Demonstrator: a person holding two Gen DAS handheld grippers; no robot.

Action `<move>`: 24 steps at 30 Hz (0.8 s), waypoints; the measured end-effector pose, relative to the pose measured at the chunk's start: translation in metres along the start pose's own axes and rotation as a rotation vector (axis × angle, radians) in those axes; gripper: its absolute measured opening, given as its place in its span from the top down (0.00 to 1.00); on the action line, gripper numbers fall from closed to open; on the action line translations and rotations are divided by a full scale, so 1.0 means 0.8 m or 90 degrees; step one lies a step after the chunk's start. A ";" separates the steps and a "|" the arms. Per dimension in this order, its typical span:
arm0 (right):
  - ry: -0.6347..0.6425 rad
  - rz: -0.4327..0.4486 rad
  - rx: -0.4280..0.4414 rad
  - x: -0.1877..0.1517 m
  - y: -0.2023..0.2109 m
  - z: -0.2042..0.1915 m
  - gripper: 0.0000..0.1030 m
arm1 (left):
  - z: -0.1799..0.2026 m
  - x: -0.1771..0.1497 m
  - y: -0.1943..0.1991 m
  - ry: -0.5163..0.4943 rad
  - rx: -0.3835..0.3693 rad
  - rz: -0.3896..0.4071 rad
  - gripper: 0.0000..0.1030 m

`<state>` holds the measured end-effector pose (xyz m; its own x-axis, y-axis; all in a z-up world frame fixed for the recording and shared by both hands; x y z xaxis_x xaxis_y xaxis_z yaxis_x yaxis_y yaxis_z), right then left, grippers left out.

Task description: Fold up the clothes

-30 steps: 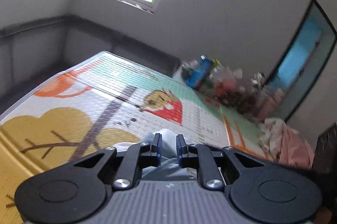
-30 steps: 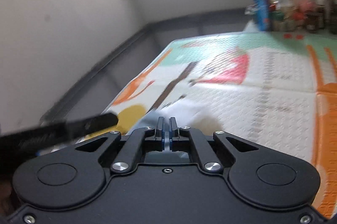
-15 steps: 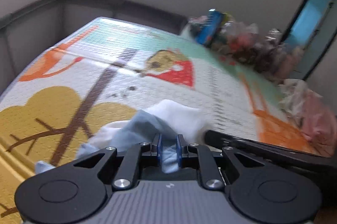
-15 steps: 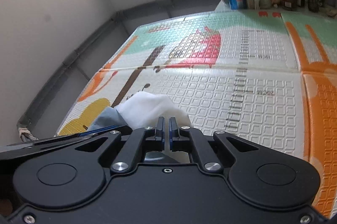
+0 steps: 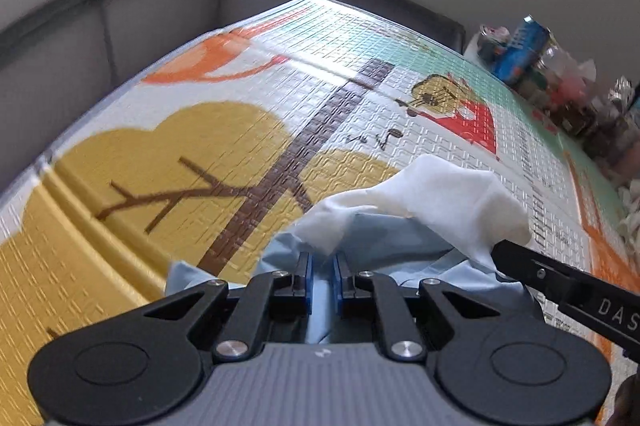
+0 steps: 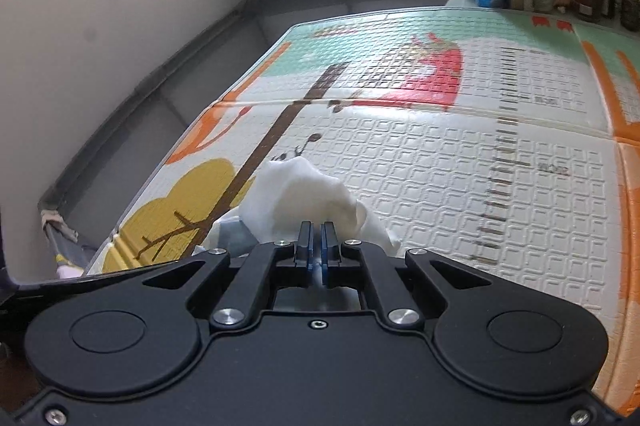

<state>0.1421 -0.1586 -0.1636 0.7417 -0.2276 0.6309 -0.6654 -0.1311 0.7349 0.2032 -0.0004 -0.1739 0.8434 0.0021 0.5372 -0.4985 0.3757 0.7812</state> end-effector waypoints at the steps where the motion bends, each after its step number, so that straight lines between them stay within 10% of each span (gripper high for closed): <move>1: 0.004 -0.004 0.000 -0.001 -0.003 -0.003 0.96 | -0.001 -0.001 0.001 -0.001 0.001 0.000 0.87; 24: 0.116 -0.055 -0.050 -0.025 -0.037 -0.036 1.00 | -0.011 0.001 0.018 0.021 -0.024 0.035 0.87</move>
Point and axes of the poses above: each gripper's, at about its wrist camera, not at the fingertips, and y roughly against the way its jaws point, z to its right, x to its top, the point moved 3 cm from there along -y, roughly the way its jaws point, and after that the axes turned 5 degrees about -x, right-handed, at the moved point
